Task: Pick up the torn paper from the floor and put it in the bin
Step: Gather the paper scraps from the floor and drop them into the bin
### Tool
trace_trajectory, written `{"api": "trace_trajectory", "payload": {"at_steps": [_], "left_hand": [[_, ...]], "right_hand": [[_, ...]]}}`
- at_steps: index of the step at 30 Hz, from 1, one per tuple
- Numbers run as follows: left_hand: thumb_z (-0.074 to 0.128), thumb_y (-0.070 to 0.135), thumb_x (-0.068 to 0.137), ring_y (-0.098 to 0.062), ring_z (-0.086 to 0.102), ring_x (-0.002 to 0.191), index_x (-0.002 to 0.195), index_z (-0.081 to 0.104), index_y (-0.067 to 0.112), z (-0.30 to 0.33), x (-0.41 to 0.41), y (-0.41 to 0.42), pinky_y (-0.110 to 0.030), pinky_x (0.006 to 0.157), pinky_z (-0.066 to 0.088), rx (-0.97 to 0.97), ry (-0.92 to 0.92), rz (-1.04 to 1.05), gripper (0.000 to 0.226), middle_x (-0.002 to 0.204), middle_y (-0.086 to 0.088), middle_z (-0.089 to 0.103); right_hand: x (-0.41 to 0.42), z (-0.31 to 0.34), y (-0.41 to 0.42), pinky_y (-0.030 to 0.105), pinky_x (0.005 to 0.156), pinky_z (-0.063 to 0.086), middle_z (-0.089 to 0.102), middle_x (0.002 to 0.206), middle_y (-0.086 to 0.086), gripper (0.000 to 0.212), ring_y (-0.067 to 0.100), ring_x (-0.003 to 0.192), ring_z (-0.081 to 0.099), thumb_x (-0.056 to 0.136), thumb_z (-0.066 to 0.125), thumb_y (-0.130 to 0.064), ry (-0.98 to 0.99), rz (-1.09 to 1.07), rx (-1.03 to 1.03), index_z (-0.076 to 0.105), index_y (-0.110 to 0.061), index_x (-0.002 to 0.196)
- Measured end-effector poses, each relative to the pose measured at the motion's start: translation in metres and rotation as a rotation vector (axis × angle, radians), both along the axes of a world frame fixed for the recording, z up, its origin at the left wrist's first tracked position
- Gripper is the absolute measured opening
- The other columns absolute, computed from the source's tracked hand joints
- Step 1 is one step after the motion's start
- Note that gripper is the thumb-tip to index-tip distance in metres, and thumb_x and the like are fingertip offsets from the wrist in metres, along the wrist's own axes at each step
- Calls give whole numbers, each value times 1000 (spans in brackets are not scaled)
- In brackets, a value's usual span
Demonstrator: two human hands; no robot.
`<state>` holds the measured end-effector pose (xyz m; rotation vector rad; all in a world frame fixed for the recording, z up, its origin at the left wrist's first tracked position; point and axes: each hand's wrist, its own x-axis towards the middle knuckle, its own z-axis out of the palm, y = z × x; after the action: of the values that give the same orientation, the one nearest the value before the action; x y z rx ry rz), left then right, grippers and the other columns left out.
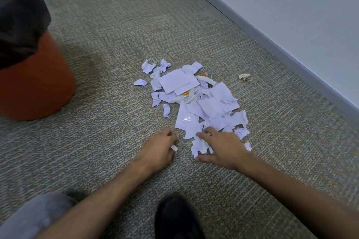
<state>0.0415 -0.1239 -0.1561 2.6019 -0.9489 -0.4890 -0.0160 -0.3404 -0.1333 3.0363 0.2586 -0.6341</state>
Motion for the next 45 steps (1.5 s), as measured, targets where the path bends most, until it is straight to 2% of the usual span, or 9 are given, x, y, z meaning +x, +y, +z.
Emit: {"api": "trace_trajectory", "payload": {"at_steps": [8, 16, 21, 23, 25, 27, 35, 41, 45], "left_hand": [[61, 7, 79, -21, 59, 96, 96, 71, 18, -5, 4, 4, -36, 82, 48, -121, 96, 91, 23, 103, 1, 57], [65, 6, 76, -18, 58, 90, 83, 73, 18, 20, 18, 25, -27, 76, 43, -221, 77, 191, 16, 96, 0, 62], [71, 11, 76, -14, 57, 85, 85, 74, 19, 67, 36, 55, -29, 75, 46, -327, -36, 288, 12, 92, 2, 62], [72, 11, 78, -13, 56, 82, 84, 74, 19, 93, 43, 70, -29, 71, 45, -377, -123, 314, 10, 89, 3, 61], [75, 13, 78, -14, 58, 78, 82, 74, 19, 120, 52, 87, -33, 70, 48, -429, -220, 346, 7, 86, 2, 62], [77, 15, 77, -18, 61, 77, 80, 74, 19, 148, 60, 106, -38, 71, 52, -482, -297, 374, 6, 83, 1, 62], [75, 16, 74, -19, 62, 72, 80, 75, 18, 256, 91, 195, -34, 68, 52, -520, -649, 557, 6, 84, -1, 65], [74, 20, 77, -26, 68, 79, 85, 74, 21, 277, 117, 256, -39, 74, 56, -382, -652, 760, 8, 83, -4, 69], [66, 20, 75, -25, 68, 91, 109, 71, 25, 268, 120, 273, -43, 82, 56, -271, -563, 800, 35, 95, -4, 72]], "right_hand": [[-6, -13, 18, 32, 82, 46, 60, 122, -6, 42, 18, 105, 62, 90, 61, -44, -76, -100, 333, 60, -28, 129], [10, 1, 33, 19, 70, 44, 72, 105, -10, 31, -5, 74, 59, 80, 79, -30, -114, -335, 716, 75, -22, 109], [36, 49, 54, 23, 56, 32, 66, 65, 18, 28, 7, 45, 40, 79, 80, -37, -90, -398, 963, 73, -31, 105], [49, 72, 67, 24, 57, 37, 66, 60, 11, 27, 10, 46, 44, 79, 80, -37, -90, -380, 1028, 73, -33, 105], [64, 98, 83, 31, 61, 49, 71, 64, 1, 29, 19, 53, 57, 78, 81, -36, -111, -343, 1083, 73, -31, 106], [80, 126, 105, 41, 69, 56, 71, 74, 21, 31, 30, 64, 65, 76, 82, -36, -147, -299, 1133, 74, -32, 106], [158, 228, 210, 30, 73, 61, 75, 100, 2, 32, 19, 83, 73, 80, 80, -13, -294, -6, 1254, 74, -13, 111], [218, 257, 281, 22, 74, 54, 73, 105, -2, 38, 1, 80, 65, 79, 79, -26, -369, 177, 1064, 71, -20, 116], [237, 254, 309, 25, 85, 52, 68, 119, 7, 56, 13, 97, 65, 89, 70, -32, -276, 243, 918, 52, -18, 140]]}}
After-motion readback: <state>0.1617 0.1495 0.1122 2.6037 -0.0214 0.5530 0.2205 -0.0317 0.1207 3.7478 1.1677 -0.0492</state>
